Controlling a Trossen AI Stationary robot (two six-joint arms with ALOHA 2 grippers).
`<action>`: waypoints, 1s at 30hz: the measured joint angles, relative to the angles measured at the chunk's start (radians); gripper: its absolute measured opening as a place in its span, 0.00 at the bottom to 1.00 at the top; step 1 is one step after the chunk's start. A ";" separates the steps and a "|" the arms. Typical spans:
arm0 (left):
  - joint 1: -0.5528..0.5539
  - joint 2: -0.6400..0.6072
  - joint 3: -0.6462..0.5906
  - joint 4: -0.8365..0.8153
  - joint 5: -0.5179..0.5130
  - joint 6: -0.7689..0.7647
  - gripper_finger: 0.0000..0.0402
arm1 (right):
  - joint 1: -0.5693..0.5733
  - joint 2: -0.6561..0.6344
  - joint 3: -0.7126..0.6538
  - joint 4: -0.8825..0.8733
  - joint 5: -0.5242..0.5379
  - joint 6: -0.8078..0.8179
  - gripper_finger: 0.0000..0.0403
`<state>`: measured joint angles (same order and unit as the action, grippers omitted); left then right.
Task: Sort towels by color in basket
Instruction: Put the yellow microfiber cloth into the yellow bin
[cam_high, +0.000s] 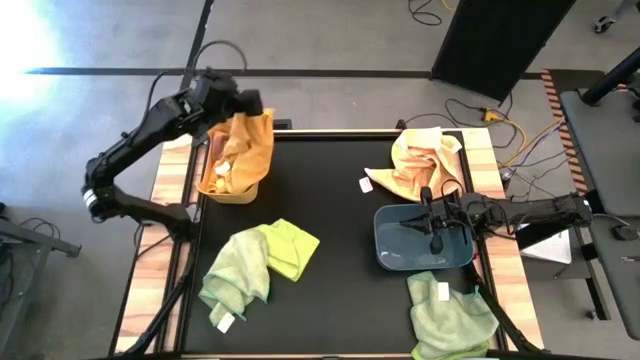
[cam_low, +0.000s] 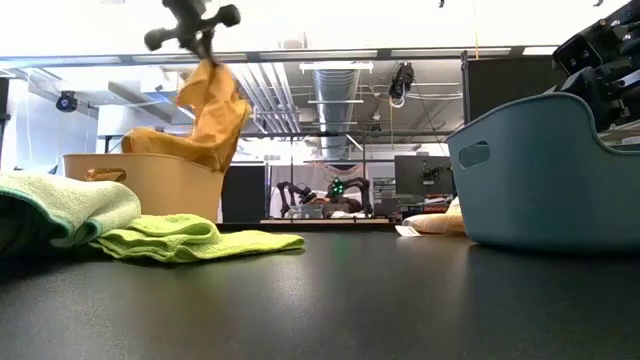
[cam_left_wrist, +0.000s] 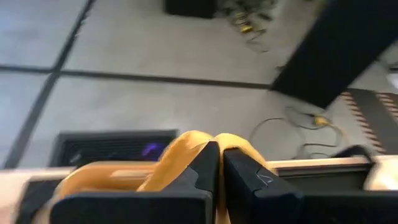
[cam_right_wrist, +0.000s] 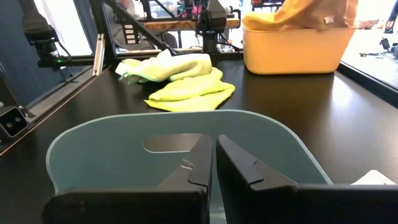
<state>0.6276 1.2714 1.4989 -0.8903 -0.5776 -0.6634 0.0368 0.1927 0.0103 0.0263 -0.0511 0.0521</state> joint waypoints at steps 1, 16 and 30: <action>0.010 -0.030 -0.045 0.001 -0.007 -0.015 0.00 | 0.000 0.000 0.000 0.000 0.000 0.000 0.03; 0.128 -0.445 -0.489 -0.043 -0.095 0.017 0.00 | 0.000 0.000 0.000 0.000 0.000 0.000 0.03; 0.128 -0.408 -0.526 -0.369 0.194 0.119 0.00 | 0.000 0.000 0.000 0.000 0.000 0.000 0.03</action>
<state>0.7551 0.8629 0.9727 -1.2595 -0.3838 -0.5446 0.0364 0.1925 0.0105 0.0265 -0.0509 0.0521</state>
